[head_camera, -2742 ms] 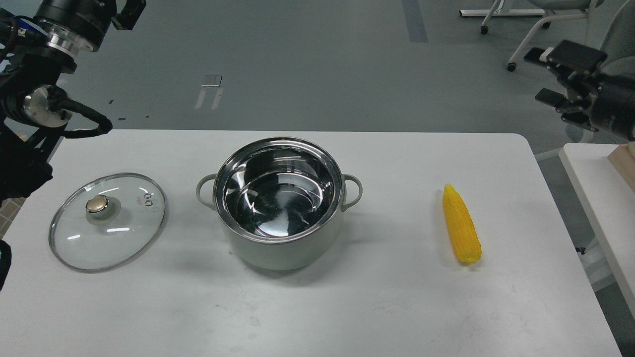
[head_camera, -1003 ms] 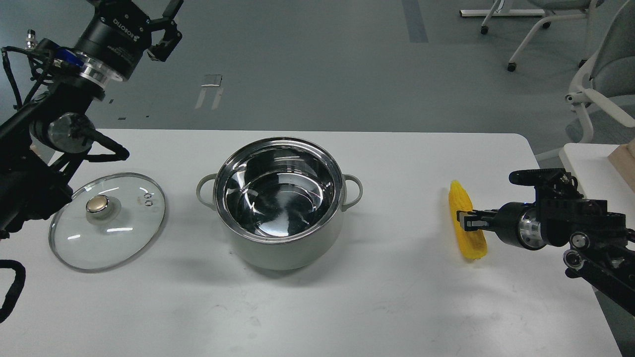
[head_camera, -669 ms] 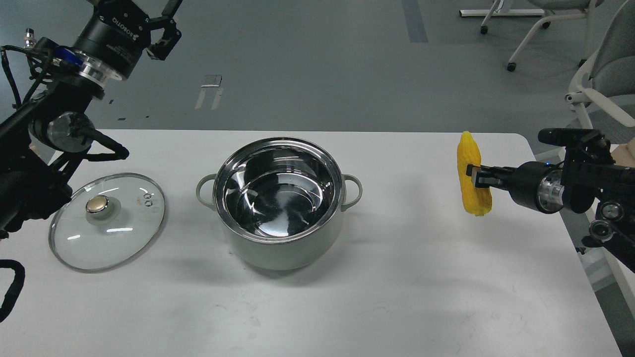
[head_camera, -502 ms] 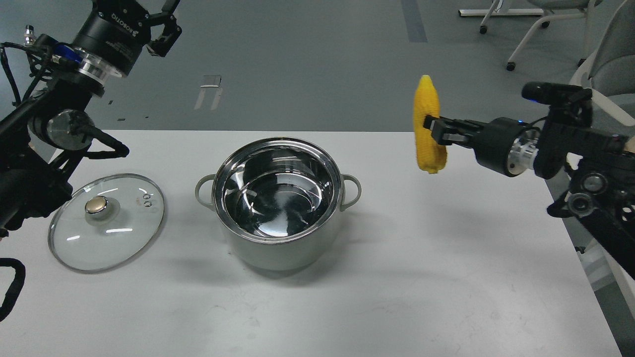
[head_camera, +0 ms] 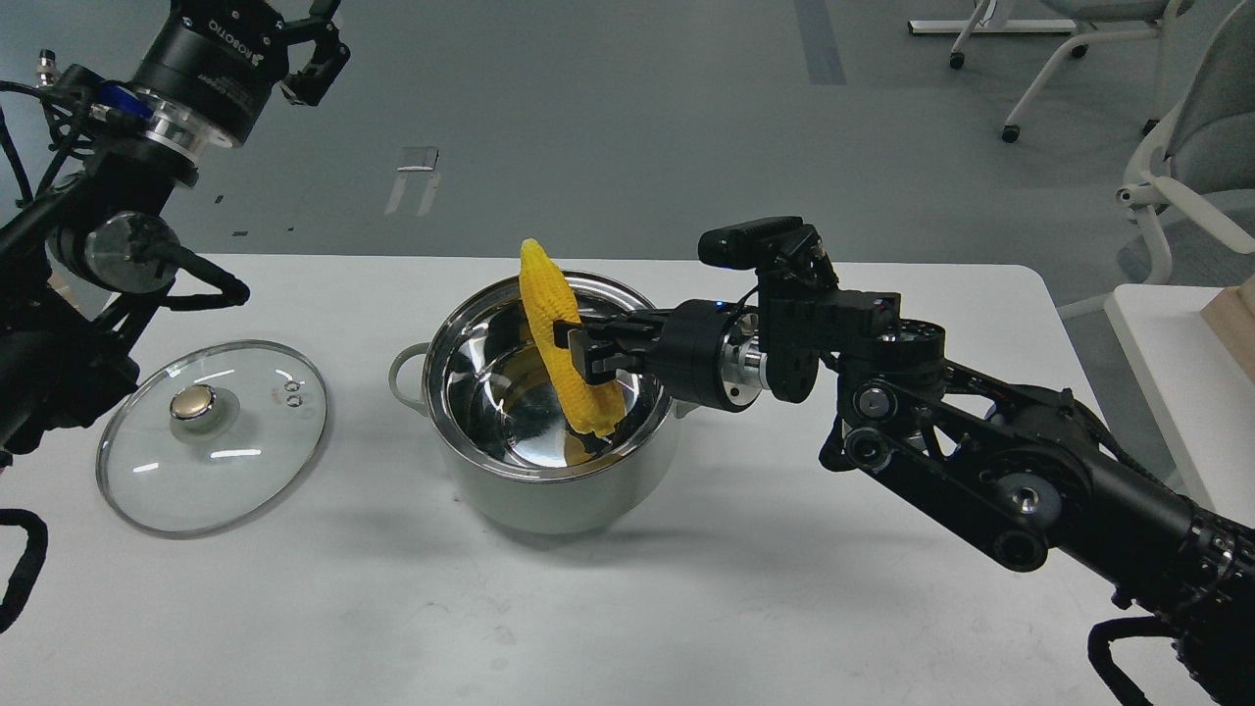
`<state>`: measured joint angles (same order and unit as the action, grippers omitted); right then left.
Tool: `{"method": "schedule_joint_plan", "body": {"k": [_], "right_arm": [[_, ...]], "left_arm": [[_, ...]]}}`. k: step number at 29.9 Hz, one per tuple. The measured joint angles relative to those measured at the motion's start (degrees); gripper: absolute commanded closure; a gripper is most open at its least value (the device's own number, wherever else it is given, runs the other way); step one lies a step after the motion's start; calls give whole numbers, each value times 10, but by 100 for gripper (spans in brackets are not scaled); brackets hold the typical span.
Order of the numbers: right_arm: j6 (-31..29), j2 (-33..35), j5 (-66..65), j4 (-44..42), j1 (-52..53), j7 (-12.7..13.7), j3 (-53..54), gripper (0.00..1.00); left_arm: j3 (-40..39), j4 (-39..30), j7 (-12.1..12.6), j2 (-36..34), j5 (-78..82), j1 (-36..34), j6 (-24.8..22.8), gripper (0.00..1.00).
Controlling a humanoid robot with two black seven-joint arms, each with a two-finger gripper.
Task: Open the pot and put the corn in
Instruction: 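Lift the corn and carry it over the open pot, then release the corn into the pot and raise the right arm away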
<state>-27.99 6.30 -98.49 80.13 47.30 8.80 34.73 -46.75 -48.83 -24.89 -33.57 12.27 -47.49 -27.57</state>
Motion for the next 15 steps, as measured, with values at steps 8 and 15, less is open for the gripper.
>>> {"method": "schedule_joint_plan", "body": {"k": [8, 15], "right_arm": [[0, -14, -1, -26, 1, 0, -3, 49], [0, -15, 1, -27, -2, 0, -4, 5]], "left_arm": [[0, 0, 0, 2, 0, 0, 1, 2], [0, 0, -1, 3, 0, 0, 1, 2]]}}
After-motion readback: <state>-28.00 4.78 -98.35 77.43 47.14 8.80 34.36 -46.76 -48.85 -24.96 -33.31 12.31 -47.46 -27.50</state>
